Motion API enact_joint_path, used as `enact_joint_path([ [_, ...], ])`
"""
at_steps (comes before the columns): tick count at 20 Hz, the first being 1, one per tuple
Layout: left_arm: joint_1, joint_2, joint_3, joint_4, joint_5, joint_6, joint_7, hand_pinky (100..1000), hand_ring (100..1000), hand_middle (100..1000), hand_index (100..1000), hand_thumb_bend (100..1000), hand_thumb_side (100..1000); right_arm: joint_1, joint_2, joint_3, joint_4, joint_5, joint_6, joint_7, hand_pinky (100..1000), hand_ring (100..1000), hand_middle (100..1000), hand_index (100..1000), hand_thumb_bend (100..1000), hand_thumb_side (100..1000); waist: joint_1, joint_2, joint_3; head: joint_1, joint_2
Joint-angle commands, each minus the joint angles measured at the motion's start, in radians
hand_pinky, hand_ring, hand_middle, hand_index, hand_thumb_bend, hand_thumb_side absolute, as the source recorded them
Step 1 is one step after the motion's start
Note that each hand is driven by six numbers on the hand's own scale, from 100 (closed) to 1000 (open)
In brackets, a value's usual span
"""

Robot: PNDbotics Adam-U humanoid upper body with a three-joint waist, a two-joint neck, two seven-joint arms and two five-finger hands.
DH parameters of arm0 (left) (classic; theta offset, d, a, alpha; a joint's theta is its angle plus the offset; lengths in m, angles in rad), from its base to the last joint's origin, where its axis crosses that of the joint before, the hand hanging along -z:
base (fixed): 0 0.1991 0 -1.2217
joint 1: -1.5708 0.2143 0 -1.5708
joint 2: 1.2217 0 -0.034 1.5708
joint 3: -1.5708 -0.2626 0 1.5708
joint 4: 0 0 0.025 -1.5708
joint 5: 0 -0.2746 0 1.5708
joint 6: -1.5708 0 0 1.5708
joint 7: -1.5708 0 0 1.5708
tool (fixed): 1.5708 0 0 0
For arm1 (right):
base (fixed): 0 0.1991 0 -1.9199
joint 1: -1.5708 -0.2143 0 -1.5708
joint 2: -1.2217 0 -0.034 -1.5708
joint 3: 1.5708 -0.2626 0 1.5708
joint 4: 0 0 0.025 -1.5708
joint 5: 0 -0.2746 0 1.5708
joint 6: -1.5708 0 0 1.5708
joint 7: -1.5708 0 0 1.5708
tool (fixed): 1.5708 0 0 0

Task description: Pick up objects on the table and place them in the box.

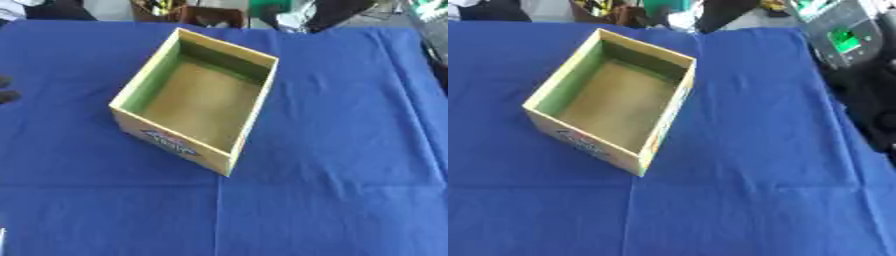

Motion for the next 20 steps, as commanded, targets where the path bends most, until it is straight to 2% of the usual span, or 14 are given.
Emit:
enact_joint_path([
  [1,-0.01,0.011,-0.007,-0.017,0.007,0.0,-0.007,676,691,709,846,100,1000,-0.056,0.051,0.003,0.103,0.045,-0.034,-0.002,666,506,308,381,100,575,0.002,-0.018,0.005,-0.008,-0.015],
  [5,-0.014,0.009,-0.011,-0.017,0.01,0.001,-0.013,676,691,709,846,100,1000,-0.103,0.134,0.005,0.246,0.112,-0.062,-0.014,668,507,308,382,100,559,0.0,-0.01,0.02,-0.02,-0.024],
  [11,-0.021,0.005,-0.015,-0.017,0.013,0.001,-0.017,677,691,709,846,100,1000,-0.138,0.225,-0.004,0.419,0.194,-0.1,-0.032,672,509,310,384,100,519,-0.007,0.003,0.038,-0.033,-0.028],
  [20,-0.03,0.001,-0.017,-0.017,0.016,0.002,-0.02,678,691,709,846,100,1000,-0.142,0.29,-0.013,0.574,0.234,-0.146,-0.01,683,511,312,387,100,450,-0.012,0.018,0.058,-0.034,-0.027],
])
